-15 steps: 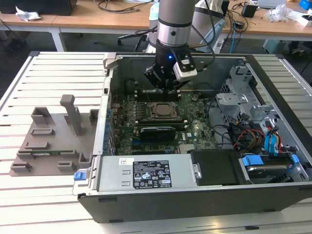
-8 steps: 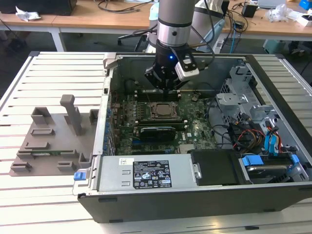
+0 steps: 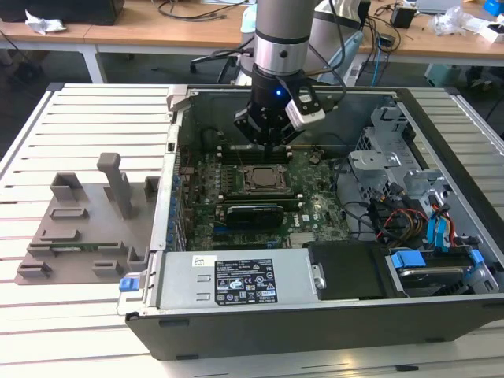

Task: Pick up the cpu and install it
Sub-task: 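Install the first cpu locking lever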

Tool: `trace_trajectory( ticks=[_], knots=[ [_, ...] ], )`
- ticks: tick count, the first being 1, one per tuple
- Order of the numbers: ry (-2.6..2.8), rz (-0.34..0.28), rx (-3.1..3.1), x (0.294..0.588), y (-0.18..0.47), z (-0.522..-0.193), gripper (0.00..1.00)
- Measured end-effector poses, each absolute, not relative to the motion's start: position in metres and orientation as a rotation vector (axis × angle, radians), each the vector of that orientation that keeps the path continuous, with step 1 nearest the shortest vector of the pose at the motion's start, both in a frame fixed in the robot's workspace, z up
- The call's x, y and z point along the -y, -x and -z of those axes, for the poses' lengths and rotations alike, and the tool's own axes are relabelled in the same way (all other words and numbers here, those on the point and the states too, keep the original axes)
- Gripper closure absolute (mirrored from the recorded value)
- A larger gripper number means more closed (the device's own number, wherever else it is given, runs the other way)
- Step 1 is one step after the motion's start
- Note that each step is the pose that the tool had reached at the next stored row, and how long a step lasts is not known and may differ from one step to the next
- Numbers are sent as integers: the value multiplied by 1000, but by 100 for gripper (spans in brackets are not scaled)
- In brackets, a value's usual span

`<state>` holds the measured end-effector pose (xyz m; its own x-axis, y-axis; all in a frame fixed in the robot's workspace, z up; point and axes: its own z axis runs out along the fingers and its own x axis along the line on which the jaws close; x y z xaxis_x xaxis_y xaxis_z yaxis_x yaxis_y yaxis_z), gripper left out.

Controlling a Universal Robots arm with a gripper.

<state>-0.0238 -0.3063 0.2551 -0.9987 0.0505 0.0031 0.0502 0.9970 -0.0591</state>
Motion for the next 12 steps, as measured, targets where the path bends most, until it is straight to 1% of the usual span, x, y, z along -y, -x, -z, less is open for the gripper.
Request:
trace_trajectory(
  ticks=[12],
  knots=[
    [-96,-93,3137,306,24,-255,89]
  ],
)
